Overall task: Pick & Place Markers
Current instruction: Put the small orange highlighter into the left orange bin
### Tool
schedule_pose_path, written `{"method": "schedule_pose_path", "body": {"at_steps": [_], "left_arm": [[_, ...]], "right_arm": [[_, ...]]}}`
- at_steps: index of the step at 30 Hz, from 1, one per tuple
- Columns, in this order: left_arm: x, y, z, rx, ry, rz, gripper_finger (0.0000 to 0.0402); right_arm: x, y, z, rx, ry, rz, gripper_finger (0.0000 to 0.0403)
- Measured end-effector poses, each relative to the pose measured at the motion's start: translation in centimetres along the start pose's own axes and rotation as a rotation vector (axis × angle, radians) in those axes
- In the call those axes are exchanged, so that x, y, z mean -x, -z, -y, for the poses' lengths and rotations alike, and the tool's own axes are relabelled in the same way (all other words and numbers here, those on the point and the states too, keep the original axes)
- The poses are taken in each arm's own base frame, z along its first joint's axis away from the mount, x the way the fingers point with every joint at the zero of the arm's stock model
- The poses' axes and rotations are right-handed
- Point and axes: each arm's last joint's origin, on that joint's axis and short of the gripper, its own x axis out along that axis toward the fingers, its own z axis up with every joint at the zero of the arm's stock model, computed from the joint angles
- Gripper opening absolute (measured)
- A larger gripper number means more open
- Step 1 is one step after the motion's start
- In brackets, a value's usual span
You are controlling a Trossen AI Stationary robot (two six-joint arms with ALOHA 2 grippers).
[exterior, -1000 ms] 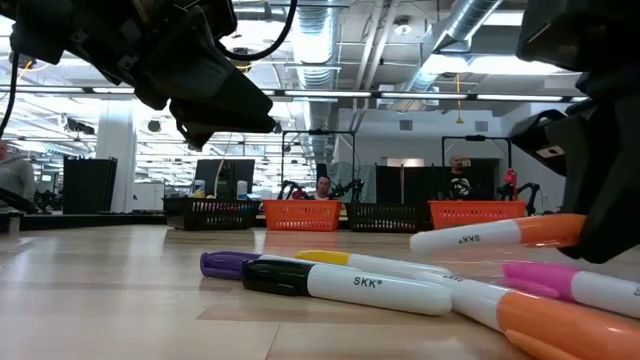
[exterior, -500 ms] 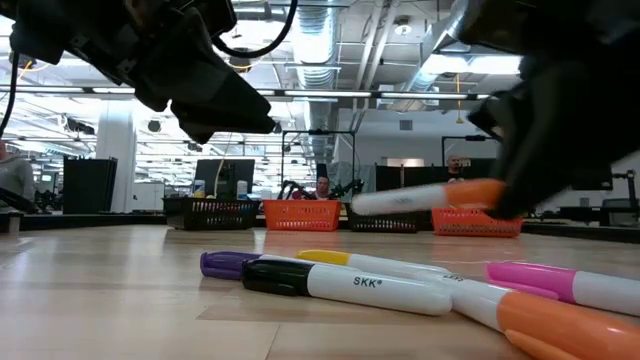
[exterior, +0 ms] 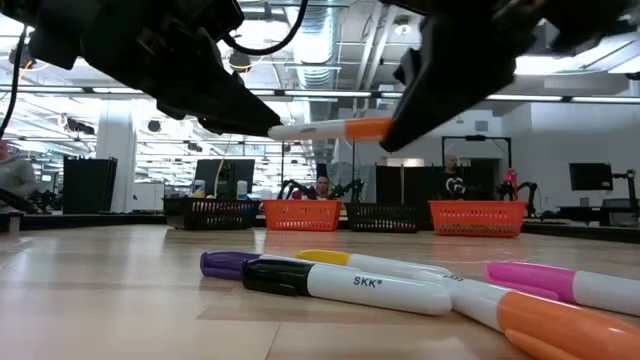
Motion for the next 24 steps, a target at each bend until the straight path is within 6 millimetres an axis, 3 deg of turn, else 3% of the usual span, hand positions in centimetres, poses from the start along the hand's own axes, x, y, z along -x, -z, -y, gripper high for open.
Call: {"method": "schedule_pose_path", "body": {"at_steps": [6, 11, 24], "left_arm": [[0.0, 0.0, 0.0, 0.001, 0.000, 0.002, 0.0168], [0.0, 0.0, 0.0, 0.001, 0.000, 0.003, 0.0168], [-0.7, -0.2, -2.4, 0.051, -0.024, -0.002, 0.0168]], "right_arm": [[-0.5, -0.6, 2.4, -0.017, -0.009, -0.039, 0.0020], [-0.9, -0.8, 3.9, -0.044, -0.004, -0.055, 0.0035], [-1.3, -1.3, 5.2, -0.051, -0.027, -0.028, 0.0033]]}}
